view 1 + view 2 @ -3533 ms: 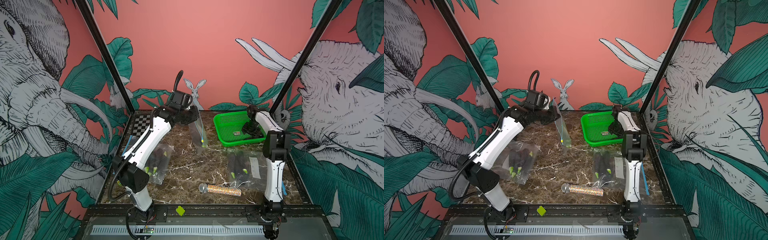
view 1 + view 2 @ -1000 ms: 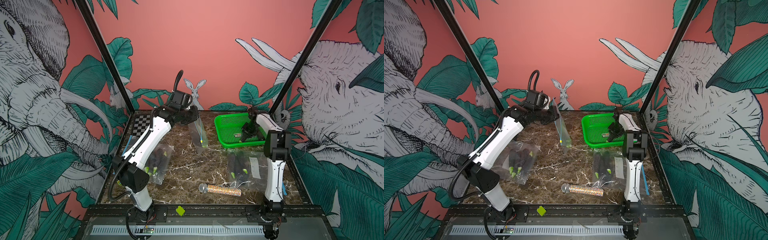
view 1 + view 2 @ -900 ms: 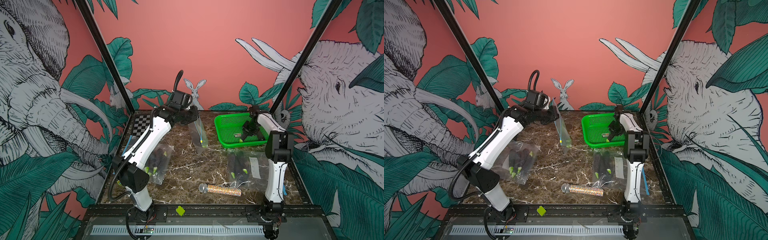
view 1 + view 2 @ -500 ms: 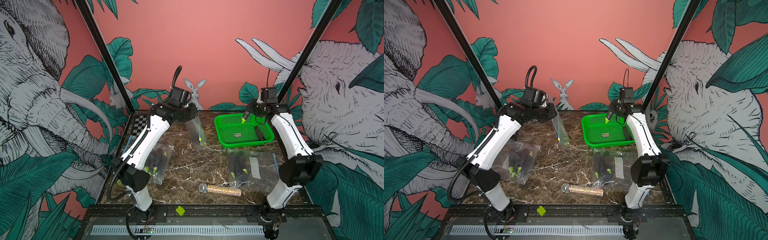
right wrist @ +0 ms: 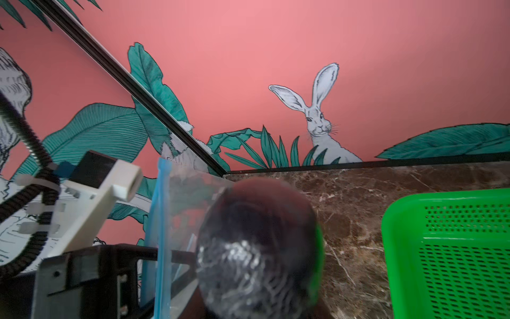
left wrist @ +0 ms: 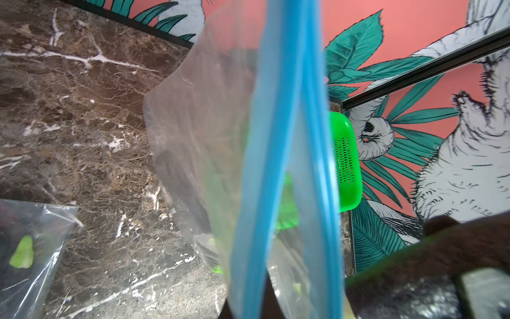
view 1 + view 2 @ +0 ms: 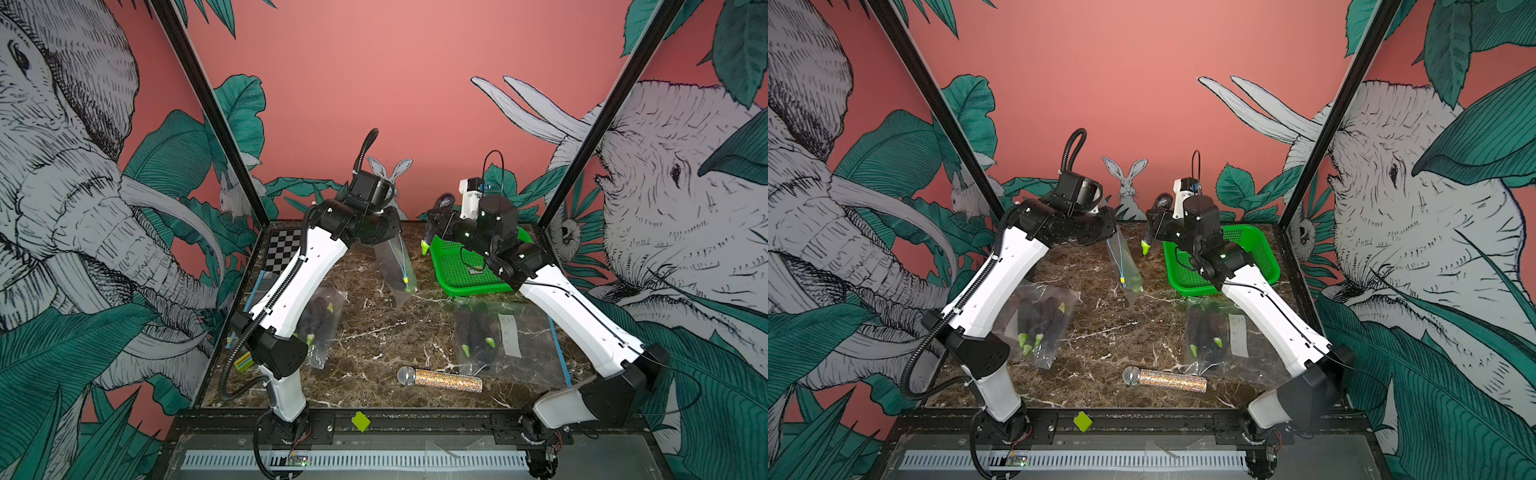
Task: Place the eggplant in a zip-top bag and seal the zipper
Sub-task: Pick up the eggplant from the basket, then place the eggplant in the zipper food storage bag.
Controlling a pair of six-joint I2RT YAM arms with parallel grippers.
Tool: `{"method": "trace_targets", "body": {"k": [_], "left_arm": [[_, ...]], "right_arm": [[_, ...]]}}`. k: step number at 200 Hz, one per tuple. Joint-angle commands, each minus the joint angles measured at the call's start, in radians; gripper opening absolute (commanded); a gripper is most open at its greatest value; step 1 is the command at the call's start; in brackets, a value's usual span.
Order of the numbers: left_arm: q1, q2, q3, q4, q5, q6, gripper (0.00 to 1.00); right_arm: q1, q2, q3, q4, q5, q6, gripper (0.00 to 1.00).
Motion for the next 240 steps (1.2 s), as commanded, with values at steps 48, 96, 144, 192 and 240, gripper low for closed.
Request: {"method": "trace_targets", "body": {"k": [48, 96, 144, 192, 240], "left_arm": [[0.001, 0.038, 0.025, -0.070, -0.049, -0.044, 0.00], [0.003, 0.088, 0.074, -0.066, -0.015, -0.057, 0.00], [0.012, 0.090, 0.080, -0.058, 0.009, -0.067, 0.00], [0.016, 0.079, 0.058, -0.037, 0.022, -0.083, 0.00], [0.019, 0.081, 0.050, -0.028, 0.022, -0.091, 0.00]], "right_arm": [[0.047, -0.060, -0.023, 0.235, 0.015, 0.040, 0.12], [0.082, -0.059, -0.074, 0.316, 0.035, 0.088, 0.11], [0.104, -0.041, -0.132, 0.374, 0.096, 0.110, 0.11], [0.114, -0.024, -0.235, 0.495, 0.160, 0.182, 0.09], [0.129, -0.022, -0.267, 0.531, 0.194, 0.195, 0.09]]}}
